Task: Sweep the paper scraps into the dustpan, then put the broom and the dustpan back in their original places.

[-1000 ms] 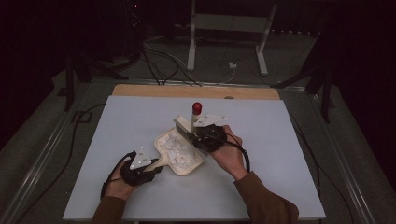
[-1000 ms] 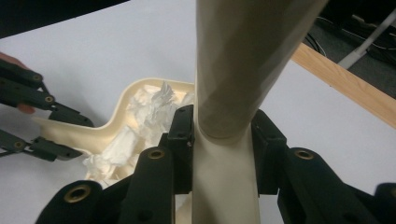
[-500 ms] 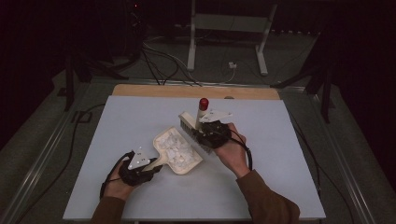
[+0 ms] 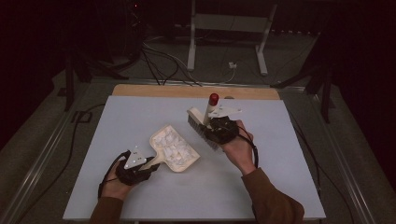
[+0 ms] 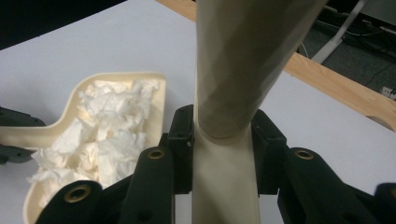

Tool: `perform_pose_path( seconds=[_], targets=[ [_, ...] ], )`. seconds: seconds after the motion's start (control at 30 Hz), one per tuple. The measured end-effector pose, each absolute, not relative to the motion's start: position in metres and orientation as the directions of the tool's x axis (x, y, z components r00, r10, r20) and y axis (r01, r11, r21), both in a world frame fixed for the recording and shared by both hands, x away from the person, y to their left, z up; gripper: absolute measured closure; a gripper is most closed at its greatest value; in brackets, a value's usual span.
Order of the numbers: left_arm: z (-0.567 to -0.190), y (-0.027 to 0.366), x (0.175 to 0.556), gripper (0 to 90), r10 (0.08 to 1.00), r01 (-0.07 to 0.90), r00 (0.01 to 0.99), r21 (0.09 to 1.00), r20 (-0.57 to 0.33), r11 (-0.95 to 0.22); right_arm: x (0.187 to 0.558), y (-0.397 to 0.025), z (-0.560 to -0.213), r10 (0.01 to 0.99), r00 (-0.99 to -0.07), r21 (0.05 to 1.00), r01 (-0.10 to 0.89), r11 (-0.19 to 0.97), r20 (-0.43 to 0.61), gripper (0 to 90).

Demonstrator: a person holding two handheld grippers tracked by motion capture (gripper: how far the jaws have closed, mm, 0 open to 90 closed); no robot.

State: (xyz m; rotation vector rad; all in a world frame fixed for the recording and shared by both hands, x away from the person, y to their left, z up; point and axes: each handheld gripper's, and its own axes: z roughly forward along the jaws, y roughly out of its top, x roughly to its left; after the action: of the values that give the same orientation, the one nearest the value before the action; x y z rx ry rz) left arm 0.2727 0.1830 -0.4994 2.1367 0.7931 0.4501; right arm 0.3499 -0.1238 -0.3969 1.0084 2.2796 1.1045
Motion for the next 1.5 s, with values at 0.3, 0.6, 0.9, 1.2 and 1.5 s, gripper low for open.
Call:
perform_pose_path(
  seconds=[0.3,0.6,0.9,1.2,1.5],
  targets=[
    [-0.499,0.190,0.271,66.8,0.692,0.394,0.720,0.791,0.052,-0.469,0.352,-0.139,-0.398,0.761,-0.647,0.789,0.442,0.426,-0.048,67.4],
    [-0.497,0.197,0.269,66.8,0.717,0.392,0.695,0.811,0.049,-0.435,0.351,-0.161,-0.406,0.766,-0.641,0.772,0.467,0.432,-0.041,67.4],
    [-0.493,0.203,0.267,66.7,0.732,0.392,0.679,0.822,0.044,-0.413,0.340,-0.189,-0.419,0.722,-0.688,0.734,0.456,0.504,-0.069,67.4],
    [-0.489,0.208,0.267,66.7,0.755,0.398,0.655,0.830,0.040,-0.390,0.335,-0.219,-0.436,0.720,-0.693,0.718,0.484,0.500,-0.034,67.3],
    [-0.489,0.214,0.267,66.7,0.788,0.422,0.615,0.828,0.039,-0.370,0.339,-0.230,-0.455,0.728,-0.686,0.696,0.517,0.499,-0.012,67.0]
  ],
)
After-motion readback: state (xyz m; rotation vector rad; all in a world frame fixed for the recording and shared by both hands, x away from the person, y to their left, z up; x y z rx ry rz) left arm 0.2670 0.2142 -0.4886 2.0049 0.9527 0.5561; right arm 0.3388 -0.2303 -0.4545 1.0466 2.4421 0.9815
